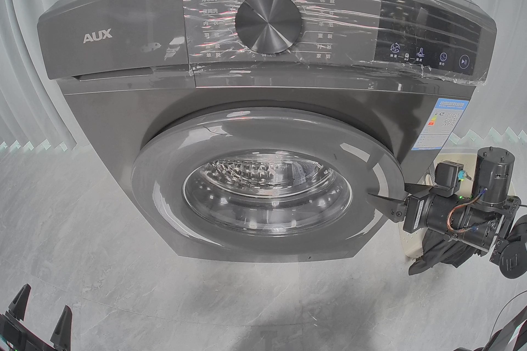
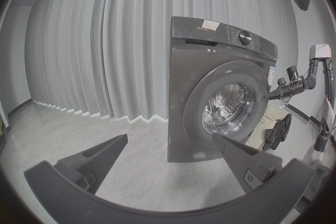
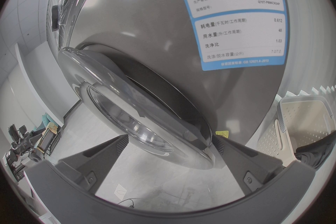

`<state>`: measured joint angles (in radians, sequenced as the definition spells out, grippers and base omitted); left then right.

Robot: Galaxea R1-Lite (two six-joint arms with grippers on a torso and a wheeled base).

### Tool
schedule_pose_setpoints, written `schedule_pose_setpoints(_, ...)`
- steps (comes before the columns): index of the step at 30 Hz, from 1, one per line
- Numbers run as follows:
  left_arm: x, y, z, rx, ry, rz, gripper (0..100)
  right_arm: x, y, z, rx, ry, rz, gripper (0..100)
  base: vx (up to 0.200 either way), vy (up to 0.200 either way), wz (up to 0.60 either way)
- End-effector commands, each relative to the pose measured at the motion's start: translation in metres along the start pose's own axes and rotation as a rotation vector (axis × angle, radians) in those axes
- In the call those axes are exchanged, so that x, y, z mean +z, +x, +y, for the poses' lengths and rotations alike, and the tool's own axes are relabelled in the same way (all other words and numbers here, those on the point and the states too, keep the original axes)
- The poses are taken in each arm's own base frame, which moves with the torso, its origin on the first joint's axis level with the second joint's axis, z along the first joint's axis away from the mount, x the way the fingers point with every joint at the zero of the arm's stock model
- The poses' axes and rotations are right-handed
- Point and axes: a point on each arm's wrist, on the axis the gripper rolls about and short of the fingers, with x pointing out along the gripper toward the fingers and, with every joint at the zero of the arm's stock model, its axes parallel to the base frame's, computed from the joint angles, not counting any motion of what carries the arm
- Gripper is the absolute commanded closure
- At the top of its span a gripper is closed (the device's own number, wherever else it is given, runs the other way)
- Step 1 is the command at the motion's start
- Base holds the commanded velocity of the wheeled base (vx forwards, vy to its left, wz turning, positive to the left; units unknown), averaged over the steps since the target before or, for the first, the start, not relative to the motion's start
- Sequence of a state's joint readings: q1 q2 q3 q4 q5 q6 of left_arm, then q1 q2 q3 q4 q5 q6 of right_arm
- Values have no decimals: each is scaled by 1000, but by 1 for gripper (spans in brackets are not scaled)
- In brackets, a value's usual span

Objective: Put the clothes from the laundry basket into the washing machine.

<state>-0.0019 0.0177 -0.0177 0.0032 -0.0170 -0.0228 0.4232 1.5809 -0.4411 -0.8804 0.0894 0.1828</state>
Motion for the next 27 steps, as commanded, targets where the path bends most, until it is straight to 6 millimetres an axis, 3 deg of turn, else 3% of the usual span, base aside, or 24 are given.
schedule_pose_setpoints(1, -5, 0, 0, -1, 0, 4, 0, 0, 3, 0, 2, -1, 2, 0, 0, 0, 0)
schedule_pose_setpoints(16, -5, 0, 0, 1, -2, 4, 0, -6, 5, 5, 79, -5, 38, 0, 0, 0, 0)
schedule_pose_setpoints(18, -5, 0, 0, 1, -2, 4, 0, -11, 0, 5, 78, -4, 55, 0, 0, 0, 0)
schedule_pose_setpoints(22, -5, 0, 0, -1, -2, 5, 0, -18, -30, 7, 92, -28, 54, 0, 0, 0, 0)
schedule_pose_setpoints(27, -5, 0, 0, -1, 0, 4, 0, -21, -44, 6, 95, -41, 41, 0, 0, 0, 0)
